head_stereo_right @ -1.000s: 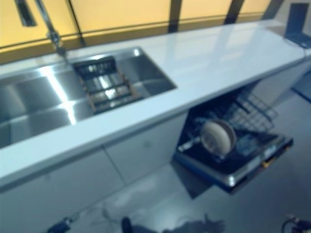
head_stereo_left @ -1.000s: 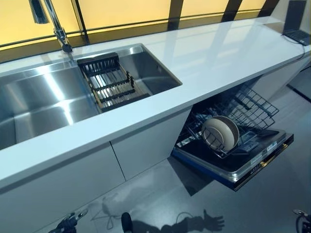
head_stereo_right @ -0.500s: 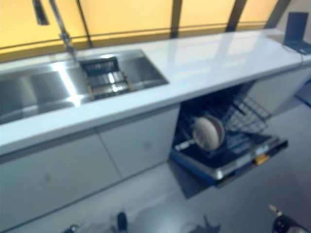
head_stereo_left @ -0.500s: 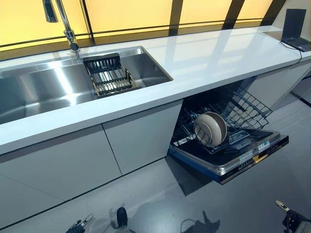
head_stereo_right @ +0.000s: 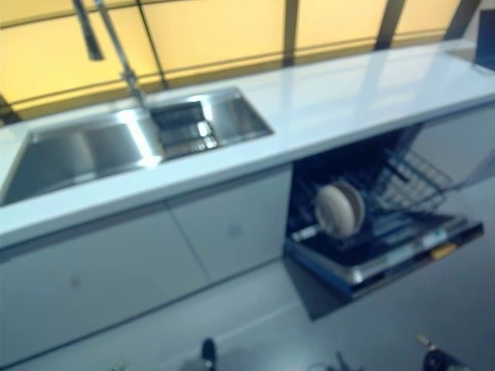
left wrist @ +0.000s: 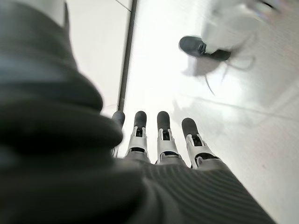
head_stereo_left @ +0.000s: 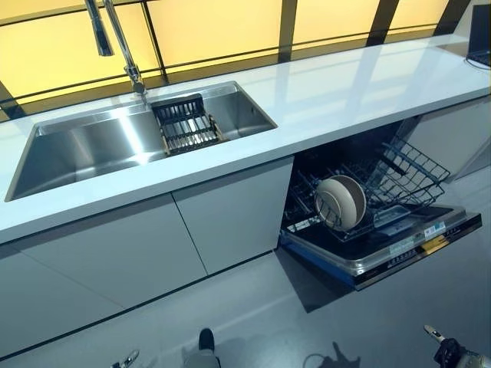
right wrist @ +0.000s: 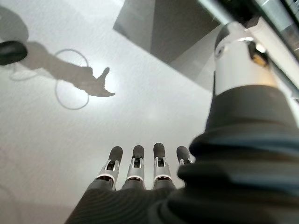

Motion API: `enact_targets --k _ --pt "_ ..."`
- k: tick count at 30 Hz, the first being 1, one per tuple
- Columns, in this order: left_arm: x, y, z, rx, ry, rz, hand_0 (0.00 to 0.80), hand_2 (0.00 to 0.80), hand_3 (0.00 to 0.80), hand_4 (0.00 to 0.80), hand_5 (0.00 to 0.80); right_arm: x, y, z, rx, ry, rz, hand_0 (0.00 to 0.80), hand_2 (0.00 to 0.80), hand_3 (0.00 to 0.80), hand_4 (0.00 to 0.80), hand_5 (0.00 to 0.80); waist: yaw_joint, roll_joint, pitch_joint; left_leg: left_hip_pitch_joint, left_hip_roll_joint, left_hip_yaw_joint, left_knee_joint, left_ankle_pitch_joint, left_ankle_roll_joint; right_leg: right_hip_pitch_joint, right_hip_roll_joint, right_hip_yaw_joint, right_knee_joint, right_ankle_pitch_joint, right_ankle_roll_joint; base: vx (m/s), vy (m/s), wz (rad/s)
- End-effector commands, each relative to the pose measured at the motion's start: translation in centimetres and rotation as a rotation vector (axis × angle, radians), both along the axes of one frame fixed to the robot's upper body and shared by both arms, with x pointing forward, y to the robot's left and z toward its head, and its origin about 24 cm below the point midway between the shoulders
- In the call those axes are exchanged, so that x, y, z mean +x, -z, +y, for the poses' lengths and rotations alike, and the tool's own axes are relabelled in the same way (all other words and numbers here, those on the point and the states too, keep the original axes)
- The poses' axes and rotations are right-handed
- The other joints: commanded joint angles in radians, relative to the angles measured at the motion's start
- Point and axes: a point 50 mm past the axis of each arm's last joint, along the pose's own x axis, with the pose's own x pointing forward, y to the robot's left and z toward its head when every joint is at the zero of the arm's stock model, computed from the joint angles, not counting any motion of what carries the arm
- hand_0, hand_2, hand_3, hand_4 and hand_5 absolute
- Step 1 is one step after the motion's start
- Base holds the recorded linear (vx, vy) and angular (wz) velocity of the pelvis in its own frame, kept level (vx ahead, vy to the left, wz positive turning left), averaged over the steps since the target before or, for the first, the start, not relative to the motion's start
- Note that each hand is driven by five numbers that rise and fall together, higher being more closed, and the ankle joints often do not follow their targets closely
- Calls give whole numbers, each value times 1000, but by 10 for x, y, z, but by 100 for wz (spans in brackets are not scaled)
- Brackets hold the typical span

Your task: Take plates into dishwasher

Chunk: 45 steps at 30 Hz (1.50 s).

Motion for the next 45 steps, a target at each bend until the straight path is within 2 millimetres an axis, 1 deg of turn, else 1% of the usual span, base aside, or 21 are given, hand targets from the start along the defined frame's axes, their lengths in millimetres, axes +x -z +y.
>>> enact_targets --k 1,2,6,9,10,11,13,14,16,17,18,19,20,21,26,27,33,35,36,38,45 --pt "30 -8 -3 28 39 -102 0 0 0 0 0 20 -20 -15 -114 -20 -43 0 0 0 0 0 3 14 -1 115 -79 24 17 -312 93 -43 89 20 -62 55 -54 -3 200 -1" --pt "33 -10 -1 34 48 -107 0 0 0 0 0 21 -19 -13 -121 -25 -48 0 0 0 0 0 -10 31 -11 184 -91 34 -156 -258 83 -69 100 6 -47 53 -43 -17 195 2" --pt "45 -15 1 42 94 -134 0 0 0 0 0 24 -21 -14 -123 -30 -58 0 0 0 0 0 -7 44 5 165 -135 -25 -190 -237 85 -98 102 12 -70 99 -15 -92 102 23" --pt "38 -14 3 48 110 -108 0 0 0 0 0 36 -28 -14 -131 -52 -93 0 0 0 0 0 6 49 12 173 -147 -37 -262 -208 90 -133 112 -6 -25 72 -12 -75 51 -17" --pt "37 -14 5 50 109 -106 0 0 0 0 0 37 -28 -13 -129 -59 -97 0 0 0 0 0 9 52 15 173 -146 -37 -269 -207 96 -149 102 -12 0 76 -4 -93 25 -26" --pt "35 -16 9 55 87 -108 0 0 0 0 0 40 -27 -11 -130 -78 -99 0 0 0 0 0 14 58 22 177 -142 -36 -281 -203 109 -174 69 -14 40 93 16 -102 -8 -37" --pt "38 -20 16 50 38 -132 0 0 0 0 0 43 -25 -8 -150 -82 -109 0 0 0 0 0 18 72 34 179 -121 -38 -281 -205 126 -170 2 25 -22 167 31 -105 -91 -54" --pt "41 -22 17 48 36 -145 0 0 0 0 0 44 -24 -6 -155 -70 -120 0 0 0 0 0 19 77 42 165 -111 -30 -265 -207 140 -180 -32 45 -64 232 33 -120 -154 -29" --pt "46 -26 20 43 35 -166 0 0 0 0 0 49 -23 -3 -166 -48 -141 0 0 0 0 0 17 80 60 139 -90 -31 -222 -225 149 -221 -54 96 -54 271 29 -132 -280 -3" --pt "53 -28 18 41 19 -178 0 0 0 0 0 54 -24 0 -178 -36 -156 0 0 0 0 0 17 66 67 100 -52 3 -161 -245 143 -221 -47 76 -55 229 28 -51 -513 -5" --pt "56 -28 14 30 -21 -197 0 0 0 0 0 57 -23 3 -173 -24 -166 0 0 0 0 0 20 55 74 74 -32 9 -108 -255 124 -200 -43 60 -66 208 34 -33 -575 -6" --pt "61 -28 11 22 -31 -211 0 0 0 0 0 59 -22 6 -166 -8 -184 0 0 0 0 0 19 56 86 47 -19 -6 -80 -255 110 -202 -34 63 -55 194 28 -59 -413 1" --pt "64 -28 9 16 -8 -214 0 0 0 0 0 61 -22 7 -161 8 -200 0 0 0 0 0 18 55 93 26 -13 -1 -73 -239 108 -213 -33 54 -49 192 17 -73 -328 21" --pt "66 -27 5 10 33 -216 0 0 0 0 0 63 -23 7 -156 27 -217 0 0 0 0 0 22 58 99 26 -5 -4 -94 -222 86 -206 -29 44 -62 187 24 -37 -276 40" --pt "60 -22 1 8 36 -192 0 0 0 0 0 63 -32 -2 -152 138 -258 0 0 0 0 0 21 78 102 48 -26 -20 -222 -140 63 -197 -34 -19 -95 175 25 15 -164 19" --pt "59 -22 1 6 40 -188 0 0 0 0 0 63 -34 -4 -154 154 -265 0 0 0 0 0 23 86 105 52 -29 -32 -228 -143 52 -201 -36 -15 -79 161 30 6 -70 26" --pt "55 -18 -3 -12 52 -190 0 0 0 0 0 76 -57 -18 -155 232 -374 0 0 0 0 0 24 150 150 10 -53 -49 -175 -141 47 -272 -76 -18 71 84 -3 -29 -25 14" --pt "54 -17 -5 -18 53 -191 0 0 0 0 0 79 -62 -21 -137 254 -424 0 0 0 0 0 23 161 157 -1 -55 -49 -163 -140 48 -283 -81 -19 92 75 -9 -26 -18 11" --pt "52 -16 -8 -32 52 -193 0 0 0 0 0 86 -71 -24 -107 271 -524 0 0 0 0 0 24 175 169 -11 -59 -51 -143 -142 46 -299 -87 -14 128 57 -15 -21 -11 14" --pt "51 -14 -10 -36 55 -190 0 0 0 0 0 92 -77 -24 -87 278 -582 0 0 0 0 0 25 182 173 -16 -61 -51 -136 -143 46 -308 -90 -13 144 49 -19 -25 -11 16" --pt "40 -6 -25 -83 54 -176 0 0 0 0 0 138 -119 -16 120 276 -971 0 0 0 0 0 35 214 193 -60 -75 -50 -77 -149 46 -368 -109 -14 258 1 -48 -49 5 12"
